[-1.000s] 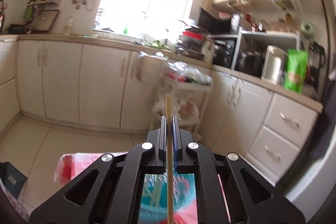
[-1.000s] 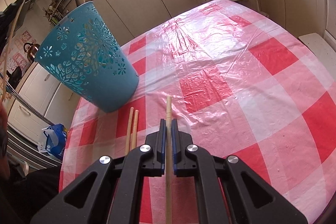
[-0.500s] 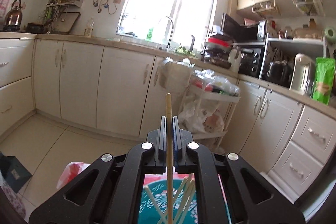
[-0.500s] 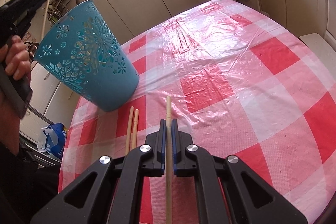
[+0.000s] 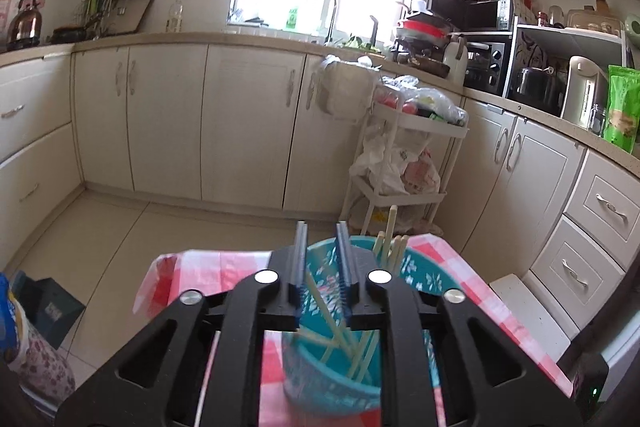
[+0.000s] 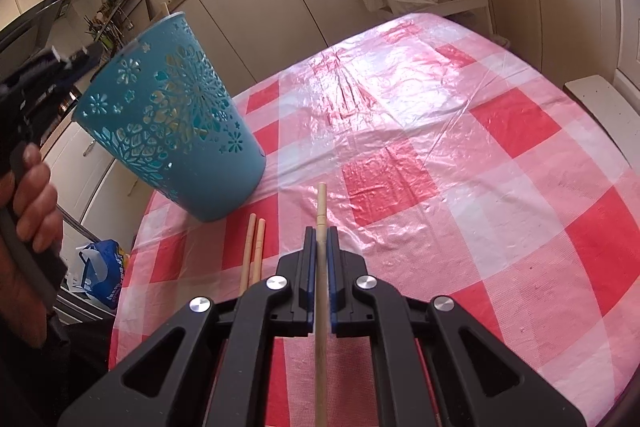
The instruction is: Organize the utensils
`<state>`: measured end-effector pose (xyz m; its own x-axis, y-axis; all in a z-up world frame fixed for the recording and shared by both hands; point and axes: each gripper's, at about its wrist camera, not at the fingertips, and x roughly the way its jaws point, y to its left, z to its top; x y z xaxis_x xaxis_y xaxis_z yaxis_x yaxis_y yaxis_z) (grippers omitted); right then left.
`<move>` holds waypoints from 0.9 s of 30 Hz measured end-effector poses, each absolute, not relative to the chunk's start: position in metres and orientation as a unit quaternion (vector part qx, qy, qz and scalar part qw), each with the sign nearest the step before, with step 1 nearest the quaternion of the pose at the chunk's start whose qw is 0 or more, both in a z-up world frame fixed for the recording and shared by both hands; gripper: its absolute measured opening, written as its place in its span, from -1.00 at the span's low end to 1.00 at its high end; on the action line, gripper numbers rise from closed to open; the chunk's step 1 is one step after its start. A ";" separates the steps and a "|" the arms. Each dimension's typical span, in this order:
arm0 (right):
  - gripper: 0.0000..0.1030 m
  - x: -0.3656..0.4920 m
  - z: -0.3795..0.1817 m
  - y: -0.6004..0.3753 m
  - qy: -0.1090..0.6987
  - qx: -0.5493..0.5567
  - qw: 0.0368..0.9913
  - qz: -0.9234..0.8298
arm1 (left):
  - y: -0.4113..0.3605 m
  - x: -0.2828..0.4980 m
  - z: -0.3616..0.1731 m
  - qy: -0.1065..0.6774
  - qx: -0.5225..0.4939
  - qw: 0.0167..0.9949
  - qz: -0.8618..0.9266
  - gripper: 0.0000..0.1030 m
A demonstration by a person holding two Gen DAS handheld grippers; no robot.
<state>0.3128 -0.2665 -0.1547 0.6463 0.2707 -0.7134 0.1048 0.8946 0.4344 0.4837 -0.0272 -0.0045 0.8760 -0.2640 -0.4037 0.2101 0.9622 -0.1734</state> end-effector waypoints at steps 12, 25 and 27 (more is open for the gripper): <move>-0.88 0.305 -0.048 -0.261 0.257 0.247 0.929 0.100 | 0.017 0.467 -0.014 0.236 -0.114 0.962 -0.083 -0.12; -0.88 0.359 0.070 -0.220 0.150 0.186 0.959 0.151 | 0.040 0.469 -0.011 0.240 -0.146 0.957 -0.068 -0.08; -0.88 0.360 0.070 -0.225 0.159 0.180 0.961 0.140 | 0.041 0.469 -0.011 0.241 -0.149 0.957 -0.067 -0.07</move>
<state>0.3603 -0.2246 0.0701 0.9104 0.3254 -0.2554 -0.2111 0.8965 0.3895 0.4692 0.0406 -0.0109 0.8746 -0.2002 -0.4416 0.0563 0.9465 -0.3177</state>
